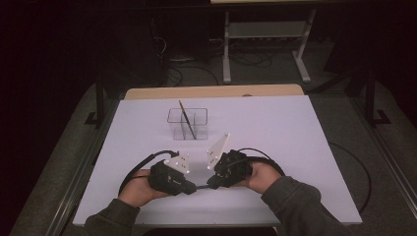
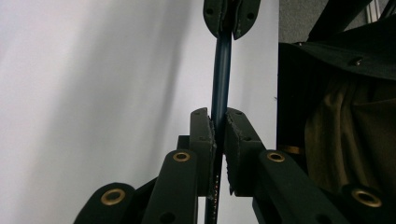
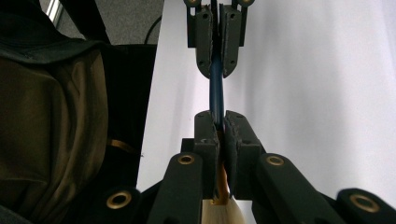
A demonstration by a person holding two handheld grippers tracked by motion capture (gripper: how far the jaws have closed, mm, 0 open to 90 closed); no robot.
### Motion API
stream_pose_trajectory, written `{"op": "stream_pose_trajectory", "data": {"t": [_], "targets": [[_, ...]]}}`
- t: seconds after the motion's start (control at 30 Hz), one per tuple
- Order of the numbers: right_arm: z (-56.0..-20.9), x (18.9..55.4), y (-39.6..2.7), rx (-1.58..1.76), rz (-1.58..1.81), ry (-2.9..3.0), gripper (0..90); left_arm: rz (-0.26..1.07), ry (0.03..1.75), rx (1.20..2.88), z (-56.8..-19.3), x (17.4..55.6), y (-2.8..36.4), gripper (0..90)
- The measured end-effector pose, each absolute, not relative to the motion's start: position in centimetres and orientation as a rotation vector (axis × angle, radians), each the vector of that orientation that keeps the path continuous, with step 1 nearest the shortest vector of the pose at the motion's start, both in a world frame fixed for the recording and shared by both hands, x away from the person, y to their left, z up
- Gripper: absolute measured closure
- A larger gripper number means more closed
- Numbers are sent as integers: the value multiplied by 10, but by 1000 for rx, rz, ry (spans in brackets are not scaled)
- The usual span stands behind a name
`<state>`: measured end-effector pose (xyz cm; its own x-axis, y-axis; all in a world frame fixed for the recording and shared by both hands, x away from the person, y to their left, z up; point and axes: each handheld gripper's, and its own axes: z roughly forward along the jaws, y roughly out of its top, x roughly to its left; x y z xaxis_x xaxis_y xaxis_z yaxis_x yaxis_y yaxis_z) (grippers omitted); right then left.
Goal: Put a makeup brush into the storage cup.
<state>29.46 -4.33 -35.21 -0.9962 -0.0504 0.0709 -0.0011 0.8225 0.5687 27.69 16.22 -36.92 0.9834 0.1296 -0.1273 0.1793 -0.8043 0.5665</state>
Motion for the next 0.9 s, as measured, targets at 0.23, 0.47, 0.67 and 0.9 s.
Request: {"op": "stream_pose_trajectory", "data": {"t": [0.23,0.47,0.67,0.9], "targets": [[-352,296,-45,47,-935,-2920,823,-106,211,2499,-370,275,163,838],[-351,300,-49,8,-972,-2899,710,-73,203,2501,-373,274,166,841],[-352,303,-58,-50,-1003,-2881,626,-57,218,2468,-373,272,171,841],[-354,305,-65,-93,-1029,-2861,607,-35,208,2447,-371,272,176,841]]}}
